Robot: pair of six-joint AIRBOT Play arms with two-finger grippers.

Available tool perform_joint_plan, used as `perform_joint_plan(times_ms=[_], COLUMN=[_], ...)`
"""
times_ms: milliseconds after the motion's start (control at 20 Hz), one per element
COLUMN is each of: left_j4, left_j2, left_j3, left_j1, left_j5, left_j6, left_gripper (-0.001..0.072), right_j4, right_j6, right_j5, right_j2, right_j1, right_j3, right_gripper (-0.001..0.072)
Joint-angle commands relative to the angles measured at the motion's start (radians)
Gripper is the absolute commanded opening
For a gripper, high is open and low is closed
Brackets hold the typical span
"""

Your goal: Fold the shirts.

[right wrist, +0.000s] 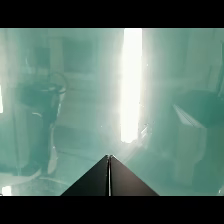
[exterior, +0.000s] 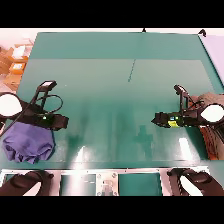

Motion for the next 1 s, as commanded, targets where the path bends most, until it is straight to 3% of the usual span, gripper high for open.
perform_joint_plan(times_ms=[0, 150, 300, 350, 400, 450, 650, 800, 950], left_j4=[0.005, 0.121, 0.489, 0.619, 0.702, 0.748, 0.736, 0.734, 0.701], left_j2=[0.001, 0.001, 0.001, 0.002, 0.001, 0.001, 0.0, -0.002, -0.002], left_j3=[0.0, 0.0, -0.007, -0.019, -0.04, -0.069, -0.251, -0.346, -0.362], left_j1=[0.0, 0.0, 0.0, 0.001, 0.012, 0.034, 0.187, 0.312, 0.442], left_j5=[0.008, -0.109, -0.295, -0.311, -0.303, -0.275, -0.092, 0.13, 0.352], left_j6=[-0.001, -0.055, -0.115, -0.128, -0.128, -0.135, -0.113, -0.039, -0.037], left_gripper=[0.0025, 0.0025, 0.0026, 0.0072, 0.0535, 0.0707, 0.072, 0.072, 0.072], right_j4=[0.0, 0.0, 0.0, 0.0, 0.0, 0.0, 0.0, 0.0, 0.0], right_j6=[0.0, 0.0, 0.0, 0.0, 0.0, 0.0, 0.0, 0.0, 0.0], right_j5=[0.001, 0.0, 0.0, 0.001, 0.001, 0.0, 0.0, 0.0, 0.0], right_j2=[0.001, 0.001, 0.001, 0.001, 0.001, 0.001, 0.001, 0.001, 0.001], right_j1=[0.001, 0.001, 0.001, 0.001, 0.001, 0.001, 0.001, 0.001, 0.001], right_j3=[0.0, 0.0, 0.0, 0.0, 0.0, 0.0, 0.0, 0.0, 0.0], right_gripper=[0.0017, 0.0017, 0.0017, 0.0017, 0.0017, 0.0017, 0.0017, 0.0017, 0.0017])
